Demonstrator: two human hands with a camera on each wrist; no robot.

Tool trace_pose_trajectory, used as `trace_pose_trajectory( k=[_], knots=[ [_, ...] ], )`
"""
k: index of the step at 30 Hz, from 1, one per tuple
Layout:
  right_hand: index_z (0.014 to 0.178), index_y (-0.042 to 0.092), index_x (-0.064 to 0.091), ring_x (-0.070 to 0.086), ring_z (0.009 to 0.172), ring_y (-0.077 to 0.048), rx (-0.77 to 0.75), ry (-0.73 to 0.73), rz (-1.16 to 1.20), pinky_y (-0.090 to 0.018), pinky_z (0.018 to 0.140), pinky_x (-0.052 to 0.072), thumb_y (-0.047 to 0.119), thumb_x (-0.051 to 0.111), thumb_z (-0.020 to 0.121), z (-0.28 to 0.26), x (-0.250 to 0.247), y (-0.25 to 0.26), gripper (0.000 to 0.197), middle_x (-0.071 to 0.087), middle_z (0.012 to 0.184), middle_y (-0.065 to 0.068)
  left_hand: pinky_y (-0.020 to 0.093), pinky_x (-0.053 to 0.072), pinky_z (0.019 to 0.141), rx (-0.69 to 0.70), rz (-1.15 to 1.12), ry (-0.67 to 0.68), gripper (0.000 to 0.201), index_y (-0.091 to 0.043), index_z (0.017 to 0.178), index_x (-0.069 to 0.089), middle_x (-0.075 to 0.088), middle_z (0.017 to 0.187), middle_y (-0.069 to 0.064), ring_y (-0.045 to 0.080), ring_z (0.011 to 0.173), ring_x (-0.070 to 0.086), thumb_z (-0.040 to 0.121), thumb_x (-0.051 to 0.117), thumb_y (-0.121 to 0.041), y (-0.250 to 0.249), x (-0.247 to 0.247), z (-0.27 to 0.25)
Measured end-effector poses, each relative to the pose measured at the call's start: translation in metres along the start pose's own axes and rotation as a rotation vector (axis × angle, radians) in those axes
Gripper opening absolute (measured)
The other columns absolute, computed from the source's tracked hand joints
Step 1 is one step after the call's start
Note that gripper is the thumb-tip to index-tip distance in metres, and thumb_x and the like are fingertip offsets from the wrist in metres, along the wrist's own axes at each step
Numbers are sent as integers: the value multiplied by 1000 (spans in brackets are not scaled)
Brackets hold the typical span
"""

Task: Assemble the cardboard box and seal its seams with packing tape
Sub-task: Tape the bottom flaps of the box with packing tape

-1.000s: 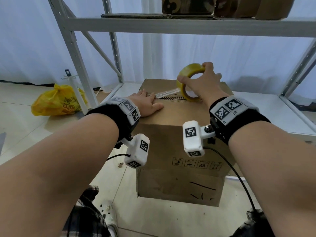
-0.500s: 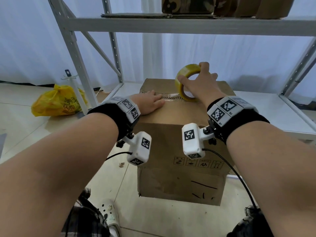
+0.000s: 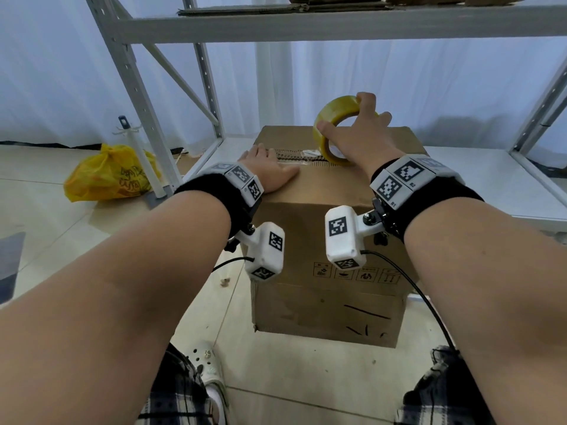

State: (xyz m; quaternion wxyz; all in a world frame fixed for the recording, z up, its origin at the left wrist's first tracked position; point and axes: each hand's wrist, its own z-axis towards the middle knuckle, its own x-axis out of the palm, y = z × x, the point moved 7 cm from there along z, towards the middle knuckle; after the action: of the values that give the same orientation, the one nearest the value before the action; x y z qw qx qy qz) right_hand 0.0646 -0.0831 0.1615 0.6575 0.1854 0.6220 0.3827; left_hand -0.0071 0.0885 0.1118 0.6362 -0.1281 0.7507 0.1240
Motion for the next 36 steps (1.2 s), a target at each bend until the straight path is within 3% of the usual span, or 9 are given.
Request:
trace_pose_trajectory(
  k=[3, 11, 14, 18, 23, 26, 32, 36],
  knots=[
    [144, 31, 15, 48, 115, -38, -8, -3, -16, -41, 87, 41, 62, 58, 80, 1, 0, 0, 83, 28, 135, -13, 38, 1, 118, 3, -3, 26, 80, -7, 151, 4, -1, 159, 14, 25, 147, -2, 95, 18, -62, -2, -2, 2],
    [143, 32, 16, 48, 115, -37, 3, 5, -7, -45, 95, 44, 64, 60, 78, 3, -1, 2, 85, 28, 135, -12, 38, 9, 118, 273, -41, 49, 59, -11, 152, 12, 5, 159, 10, 23, 146, 7, 102, 18, -43, -38, -4, -2],
    [144, 32, 16, 45, 119, -36, 23, -3, 37, -44, 97, 40, 64, 60, 78, 3, -6, -2, 85, 30, 135, -13, 40, 15, 117, 261, -31, 18, 58, -12, 151, 16, 13, 158, 11, 24, 145, 15, 102, 17, -44, -20, -4, 2],
    [144, 32, 16, 44, 121, -36, 31, 6, 91, -47, 100, 40, 63, 61, 78, 1, -7, -4, 87, 29, 136, -13, 45, 20, 116, 144, -17, -18, 65, -15, 151, 16, 12, 158, 10, 26, 145, 15, 98, 16, -54, 2, -3, 4],
    [145, 33, 12, 43, 123, -36, 61, 30, 108, -40, 94, 37, 62, 61, 79, 1, -8, -7, 87, 27, 139, -14, 44, 19, 117, 47, 13, -18, 78, -9, 151, 12, 10, 159, 10, 24, 146, 13, 94, 16, -62, 4, -3, 3],
    [145, 31, 12, 41, 125, -35, 67, 36, 120, -38, 94, 35, 61, 63, 79, 2, -10, -8, 88, 27, 140, -14, 41, 12, 118, 9, 8, 19, 82, -7, 151, 8, 6, 159, 13, 27, 146, 9, 93, 17, -64, -4, -3, 3],
    [142, 30, 17, 44, 121, -35, 42, 19, 82, -40, 94, 37, 62, 66, 76, 5, -9, -2, 88, 28, 136, -11, 38, 5, 119, 228, -37, 43, 69, -9, 151, 7, 0, 159, 11, 23, 147, 3, 99, 20, -52, -47, -3, -3],
    [141, 23, 21, 44, 121, -35, 10, -30, -51, -41, 92, 38, 63, 62, 78, 6, -11, 2, 85, 33, 135, -14, 40, 15, 117, 239, -48, 21, 65, -8, 150, 15, 14, 157, 13, 26, 144, 16, 100, 19, -49, -20, -7, -1]
  ],
)
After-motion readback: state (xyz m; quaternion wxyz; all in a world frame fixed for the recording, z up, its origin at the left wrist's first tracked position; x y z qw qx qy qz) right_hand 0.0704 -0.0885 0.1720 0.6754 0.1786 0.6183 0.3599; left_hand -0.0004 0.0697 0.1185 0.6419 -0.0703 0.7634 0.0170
